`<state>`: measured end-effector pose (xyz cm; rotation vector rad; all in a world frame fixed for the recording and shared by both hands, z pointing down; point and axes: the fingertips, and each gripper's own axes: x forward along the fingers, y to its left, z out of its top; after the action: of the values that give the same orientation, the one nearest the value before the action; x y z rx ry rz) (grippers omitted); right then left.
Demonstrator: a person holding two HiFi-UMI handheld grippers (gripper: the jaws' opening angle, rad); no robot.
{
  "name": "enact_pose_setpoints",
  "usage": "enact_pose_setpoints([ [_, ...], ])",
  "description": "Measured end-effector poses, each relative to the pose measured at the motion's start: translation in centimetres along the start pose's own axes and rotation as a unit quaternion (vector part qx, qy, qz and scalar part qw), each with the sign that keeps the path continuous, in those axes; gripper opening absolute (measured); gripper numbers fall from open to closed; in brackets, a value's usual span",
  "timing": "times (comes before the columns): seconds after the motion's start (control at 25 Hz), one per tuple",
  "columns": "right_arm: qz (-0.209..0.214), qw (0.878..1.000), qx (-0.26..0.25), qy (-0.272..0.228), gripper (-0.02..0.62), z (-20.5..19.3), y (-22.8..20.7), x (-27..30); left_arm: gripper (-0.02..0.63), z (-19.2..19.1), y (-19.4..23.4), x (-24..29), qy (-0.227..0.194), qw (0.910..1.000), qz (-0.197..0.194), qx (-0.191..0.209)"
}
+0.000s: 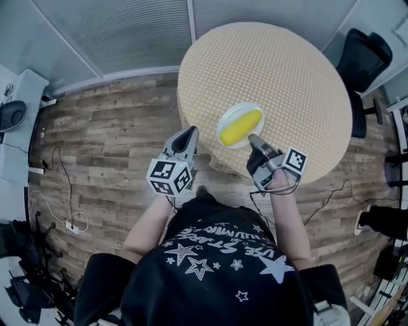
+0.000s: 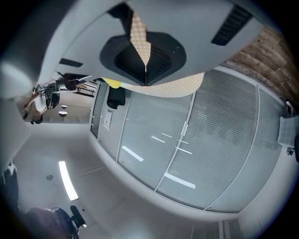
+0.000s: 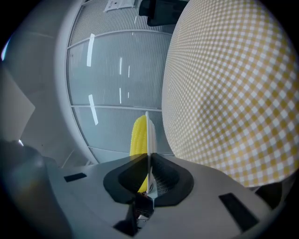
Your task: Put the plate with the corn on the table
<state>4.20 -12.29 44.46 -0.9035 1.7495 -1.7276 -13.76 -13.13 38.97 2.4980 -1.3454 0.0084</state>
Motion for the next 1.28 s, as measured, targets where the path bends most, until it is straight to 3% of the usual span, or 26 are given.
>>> enact_pose_setpoints([
  [0.16,0.008,1.000,0.004,-0.012,0.038,0.3,0.6,2.5,0.011,1.2,2.2,1.0,-0.001,0.9999,-0.013,0.005],
  [0.56,-0.007,1.000,-0.002,0.026,0.038,2.9,-1.1,5.1,0.011,1.6,3.5,4.7,-0.002,0.9999,0.015,-0.002],
  [1.0,-0.008,0.998,-0.012,0.068,0.040,9.4,-2.2,11.3,0.011,3.3,5.6,12.1,0.003,0.9985,0.054,0.014],
  [1.28,-0.006,0.998,-0.010,0.055,0.040,10.7,-1.5,11.8,0.011,4.7,6.2,13.9,-0.007,0.9987,0.044,0.024],
])
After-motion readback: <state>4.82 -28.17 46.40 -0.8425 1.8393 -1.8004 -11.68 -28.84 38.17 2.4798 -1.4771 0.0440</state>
